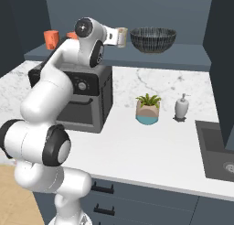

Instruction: Gather all objects into one cabinet and sort the glasses and bowls to opposite sides.

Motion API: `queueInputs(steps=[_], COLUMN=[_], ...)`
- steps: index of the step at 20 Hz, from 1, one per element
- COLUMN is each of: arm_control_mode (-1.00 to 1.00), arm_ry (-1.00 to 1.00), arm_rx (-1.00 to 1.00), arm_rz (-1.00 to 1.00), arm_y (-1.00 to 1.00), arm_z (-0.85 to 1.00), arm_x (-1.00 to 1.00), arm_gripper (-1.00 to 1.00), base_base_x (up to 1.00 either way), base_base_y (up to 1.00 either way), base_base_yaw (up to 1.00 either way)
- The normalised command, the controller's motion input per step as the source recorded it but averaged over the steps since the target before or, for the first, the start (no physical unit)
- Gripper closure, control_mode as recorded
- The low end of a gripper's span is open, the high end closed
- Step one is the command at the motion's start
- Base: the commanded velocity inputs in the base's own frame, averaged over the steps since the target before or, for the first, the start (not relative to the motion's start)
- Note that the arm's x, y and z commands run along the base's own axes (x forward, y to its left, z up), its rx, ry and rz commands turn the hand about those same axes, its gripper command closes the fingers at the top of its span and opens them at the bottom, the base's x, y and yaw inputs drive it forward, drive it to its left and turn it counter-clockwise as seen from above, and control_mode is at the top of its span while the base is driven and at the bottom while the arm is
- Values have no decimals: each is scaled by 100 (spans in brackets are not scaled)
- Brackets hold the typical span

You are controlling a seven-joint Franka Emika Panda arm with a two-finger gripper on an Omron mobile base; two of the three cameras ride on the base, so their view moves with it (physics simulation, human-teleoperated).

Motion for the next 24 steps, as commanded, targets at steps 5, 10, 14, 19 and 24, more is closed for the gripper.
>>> queueInputs(steps=[5,10,14,19,24], arm_control_mode=[-100,-100,-100,-100,-100], arm_ry=[0,0,0,0,0], arm_rx=[6,4,0,0,0], arm_rz=[0,0,0,0,0], arm_y=[-13,-15,-6,0,3], arm_z=[0,0,-2,-8,-11], arm_x=[49,40,32,19,22], arm_gripper=[-100,-100,-100,-100,-100], base_base_x=[0,0,0,0,0], base_base_y=[0,0,0,0,0], base_base_yaw=[0,0,0,0,0])
